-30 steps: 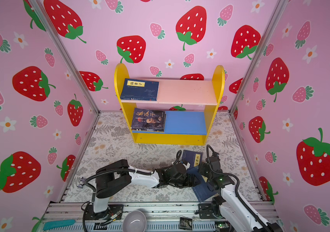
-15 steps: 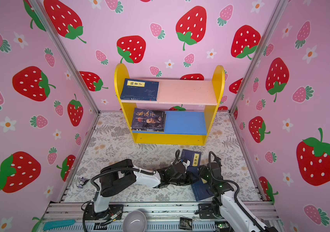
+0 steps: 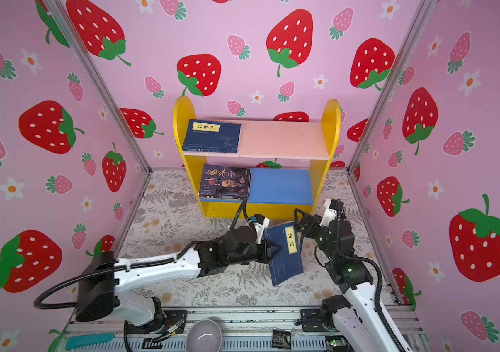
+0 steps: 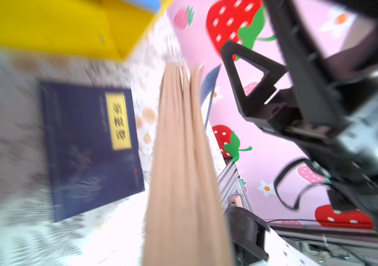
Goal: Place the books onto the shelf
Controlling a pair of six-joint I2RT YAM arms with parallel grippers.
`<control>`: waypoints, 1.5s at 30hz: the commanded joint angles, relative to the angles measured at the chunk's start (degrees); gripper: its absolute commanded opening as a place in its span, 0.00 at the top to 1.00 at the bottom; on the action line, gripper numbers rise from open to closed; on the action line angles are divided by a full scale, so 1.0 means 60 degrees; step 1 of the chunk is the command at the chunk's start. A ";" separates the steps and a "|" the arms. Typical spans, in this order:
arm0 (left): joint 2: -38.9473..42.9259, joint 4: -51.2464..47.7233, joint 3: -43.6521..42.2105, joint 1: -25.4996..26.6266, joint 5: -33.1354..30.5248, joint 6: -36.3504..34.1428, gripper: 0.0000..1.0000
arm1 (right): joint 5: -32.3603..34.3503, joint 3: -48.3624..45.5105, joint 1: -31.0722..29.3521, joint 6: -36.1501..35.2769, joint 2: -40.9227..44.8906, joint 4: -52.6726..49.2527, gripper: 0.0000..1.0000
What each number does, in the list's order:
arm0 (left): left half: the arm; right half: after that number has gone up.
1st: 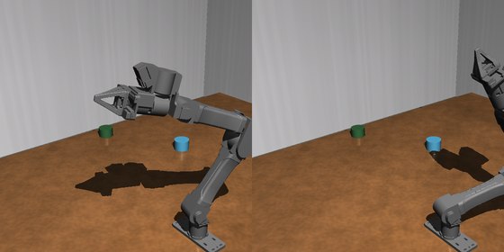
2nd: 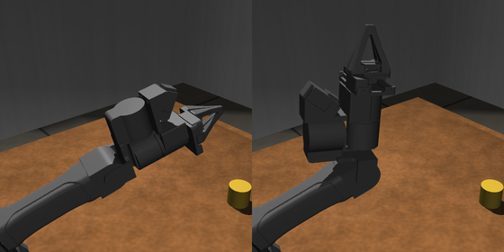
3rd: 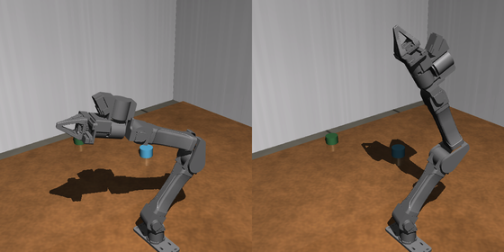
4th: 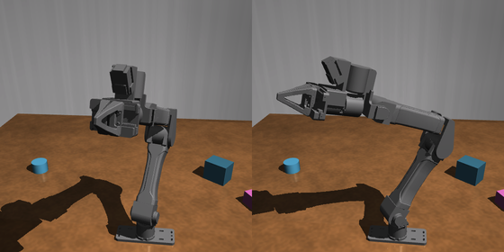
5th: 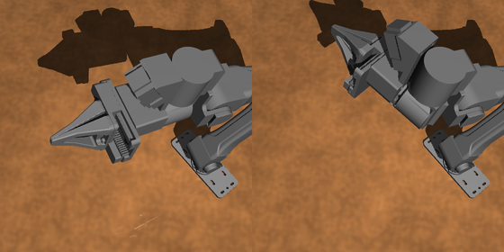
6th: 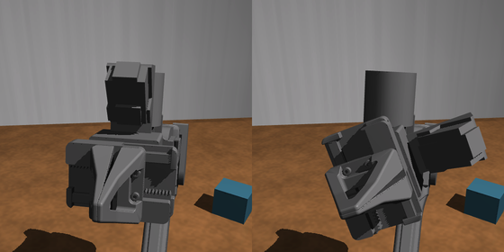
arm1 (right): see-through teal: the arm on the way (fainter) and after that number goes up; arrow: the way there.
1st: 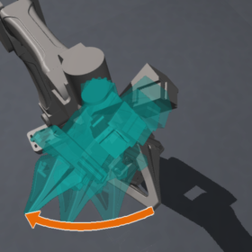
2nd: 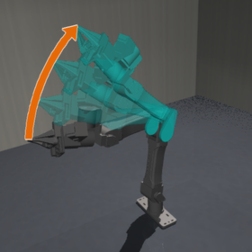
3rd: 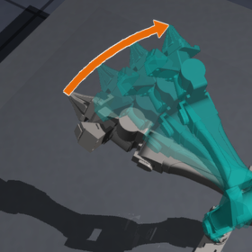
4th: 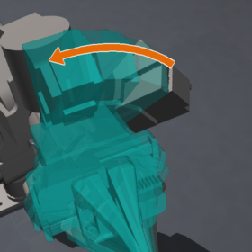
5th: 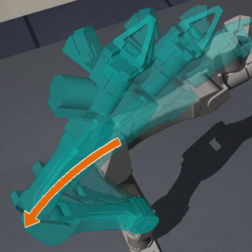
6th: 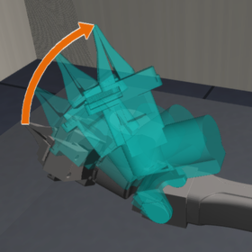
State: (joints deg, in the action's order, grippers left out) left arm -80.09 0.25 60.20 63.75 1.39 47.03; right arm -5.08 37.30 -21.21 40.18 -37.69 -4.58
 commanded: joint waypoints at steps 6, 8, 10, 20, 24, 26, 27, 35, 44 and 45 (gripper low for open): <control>0.3203 -0.3451 0.1427 -0.1951 -0.1387 -0.2862 1.00 | -0.2936 0.1412 0.0003 -0.0469 -0.0964 0.2555 0.00; 0.3657 -0.3062 0.1607 -0.2698 -0.1098 -0.2843 1.00 | -0.3753 0.1526 0.0006 0.0023 -0.1291 0.3768 0.00; 0.3798 -0.2696 0.2012 -0.3392 -0.0716 -0.2962 1.00 | -0.4314 0.1734 -0.0051 0.0895 -0.1846 0.5282 0.00; 0.2664 -0.1797 0.5435 -0.4836 -0.0693 -0.3727 1.00 | -0.4601 0.3835 -0.2690 0.1139 -0.4924 0.7699 0.00; 0.2753 -0.0469 0.5375 -0.4967 -0.0839 -0.3489 1.00 | -0.5218 0.4590 -0.3193 0.2120 -0.6236 0.9068 0.00; 0.2718 -0.0234 0.5404 -0.4999 -0.0653 -0.3296 1.00 | -0.5413 0.5086 -0.3421 0.2481 -0.6858 0.9436 0.00; 0.2697 -0.0170 0.5371 -0.5001 -0.0577 -0.3192 1.00 | -0.5469 0.5368 -0.3514 0.2635 -0.7155 0.9517 0.00; 0.2802 0.0792 0.4835 -0.5102 0.0096 -0.2652 1.00 | -0.5961 0.6678 -0.4021 0.4200 -0.8838 1.0912 0.01; 0.2655 0.1362 0.4526 -0.5517 0.1727 -0.2397 1.00 | -0.6083 0.6951 -0.4105 0.5482 -0.9218 1.2310 0.67; 0.2619 0.1483 0.4465 -0.5586 0.1804 -0.2273 1.00 | -0.6067 0.6959 -0.4097 0.5524 -0.9215 1.2211 0.80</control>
State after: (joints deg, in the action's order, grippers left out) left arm -64.86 2.31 87.48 30.92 7.55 31.64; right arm -40.84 77.01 -45.54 69.49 -93.36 64.27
